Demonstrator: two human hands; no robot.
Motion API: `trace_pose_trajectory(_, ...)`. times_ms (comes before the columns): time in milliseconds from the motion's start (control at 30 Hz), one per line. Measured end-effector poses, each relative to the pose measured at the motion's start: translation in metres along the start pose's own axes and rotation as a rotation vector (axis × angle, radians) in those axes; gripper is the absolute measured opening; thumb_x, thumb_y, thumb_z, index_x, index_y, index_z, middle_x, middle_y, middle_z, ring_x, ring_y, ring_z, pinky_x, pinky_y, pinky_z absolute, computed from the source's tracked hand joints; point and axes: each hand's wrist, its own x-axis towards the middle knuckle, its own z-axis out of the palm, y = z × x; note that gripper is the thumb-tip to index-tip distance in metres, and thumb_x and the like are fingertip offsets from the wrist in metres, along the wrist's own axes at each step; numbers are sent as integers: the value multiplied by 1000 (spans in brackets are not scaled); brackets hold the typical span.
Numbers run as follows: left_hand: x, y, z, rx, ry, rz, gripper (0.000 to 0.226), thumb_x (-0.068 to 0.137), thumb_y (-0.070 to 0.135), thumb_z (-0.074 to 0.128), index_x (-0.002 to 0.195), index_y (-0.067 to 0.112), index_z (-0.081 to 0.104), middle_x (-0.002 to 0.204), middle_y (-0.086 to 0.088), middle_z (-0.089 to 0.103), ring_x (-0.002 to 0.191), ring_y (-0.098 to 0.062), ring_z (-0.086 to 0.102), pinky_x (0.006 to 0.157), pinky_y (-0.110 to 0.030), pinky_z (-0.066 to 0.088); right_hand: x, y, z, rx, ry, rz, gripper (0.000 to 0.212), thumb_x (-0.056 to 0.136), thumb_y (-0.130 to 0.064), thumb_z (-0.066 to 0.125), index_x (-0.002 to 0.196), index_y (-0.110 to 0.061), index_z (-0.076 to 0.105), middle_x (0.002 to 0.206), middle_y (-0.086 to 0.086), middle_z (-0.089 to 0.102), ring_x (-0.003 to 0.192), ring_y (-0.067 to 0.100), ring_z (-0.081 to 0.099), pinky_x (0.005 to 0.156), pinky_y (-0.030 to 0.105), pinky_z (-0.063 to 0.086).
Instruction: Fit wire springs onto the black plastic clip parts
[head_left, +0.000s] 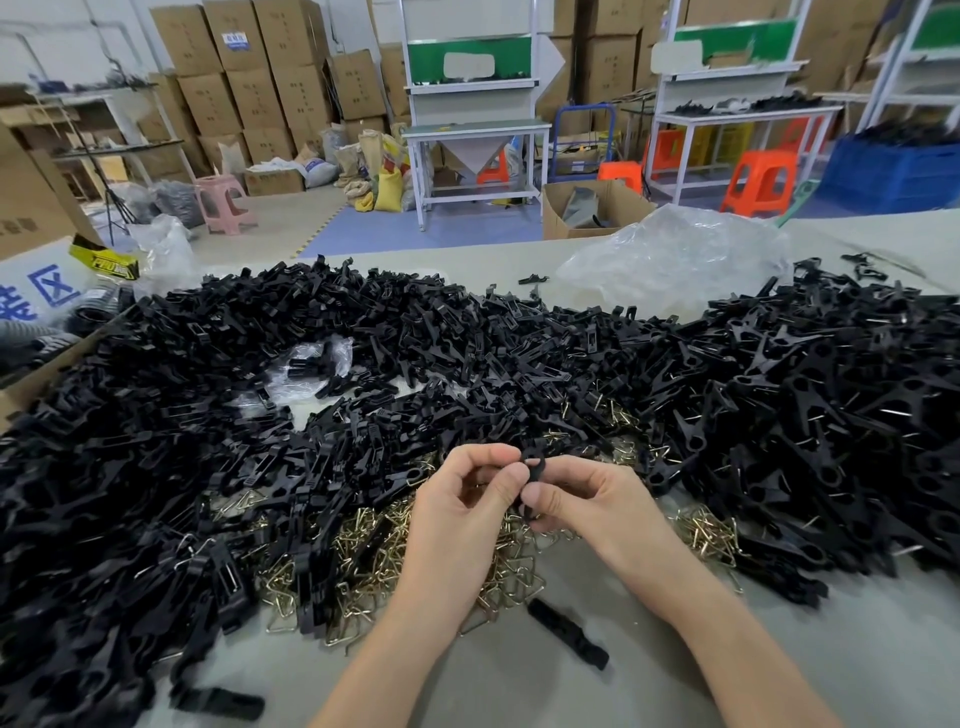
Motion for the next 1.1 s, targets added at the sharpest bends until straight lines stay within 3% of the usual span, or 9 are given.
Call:
trace_pose_trajectory(167, -2, 1, -2, 105, -17, 70, 21, 101, 12, 57, 103, 27, 72, 98, 12, 75, 95, -5, 69, 80, -15, 52, 1, 1, 0, 25, 7, 13, 27, 74, -14, 76, 98, -1, 77, 75, 1, 74, 68, 13, 67, 68, 23, 60)
trace_pose_trajectory(267, -3, 1, -2, 155, -48, 126, 28, 101, 5, 55, 105, 27, 72, 102, 12, 72, 99, -5, 67, 81, -13, 49, 1, 1, 1, 64, 12, -2, 42, 71, -13, 77, 113, -9, 73, 70, -1, 70, 67, 15, 68, 66, 24, 59)
trace_pose_trajectory(367, -4, 3, -3, 205, -42, 187, 30, 101, 4, 54, 106, 29, 71, 101, 13, 70, 99, -6, 66, 80, -10, 47, -1, 0, 0, 83, 5, -18, 45, 69, -13, 80, 113, -20, 73, 69, 1, 66, 66, 17, 70, 65, 24, 59)
trace_pose_trajectory(533, -4, 2, -12, 416, 75, 217, 29, 104, 27, 46, 129, 41, 48, 106, 27, 66, 82, -2, 64, 66, -16, 48, 0, 0, 0, 99, 79, -20, 37, 71, -15, 79, 105, -8, 66, 77, 6, 73, 72, 21, 75, 66, 24, 60)
trace_pose_trajectory(633, -2, 2, -25, 736, -18, 315, 24, 101, 38, 45, 125, 38, 50, 105, 27, 60, 97, 3, 57, 83, -22, 48, 1, 0, -6, 89, 163, -39, 39, 74, -21, 80, 108, -9, 65, 89, 5, 77, 83, 22, 77, 72, 22, 60)
trace_pose_trajectory(733, -4, -1, -29, 1134, -254, 321, 51, 94, 60, 32, 135, 35, 49, 123, 23, 49, 119, -1, 41, 107, -32, 33, 2, 1, -8, 128, 224, -32, 42, 73, -25, 81, 107, -8, 63, 90, 1, 78, 88, 23, 77, 73, 21, 59)
trace_pose_trajectory(800, -4, -4, -27, 1270, -293, 288, 64, 91, 67, 25, 142, 36, 45, 132, 19, 45, 129, -7, 37, 111, -31, 25, 4, 1, -8, 156, 255, -23, 45, 71, -25, 81, 106, -5, 63, 85, 1, 78, 85, 24, 77, 71, 21, 59)
trace_pose_trajectory(1100, 5, -7, -31, 1205, -199, 248, 31, 98, 58, 41, 115, 41, 60, 115, 22, 55, 113, -5, 44, 98, -24, 26, 4, -1, -10, 133, 267, -23, 40, 75, -29, 78, 104, -5, 67, 82, 15, 77, 70, 21, 74, 64, 22, 58)
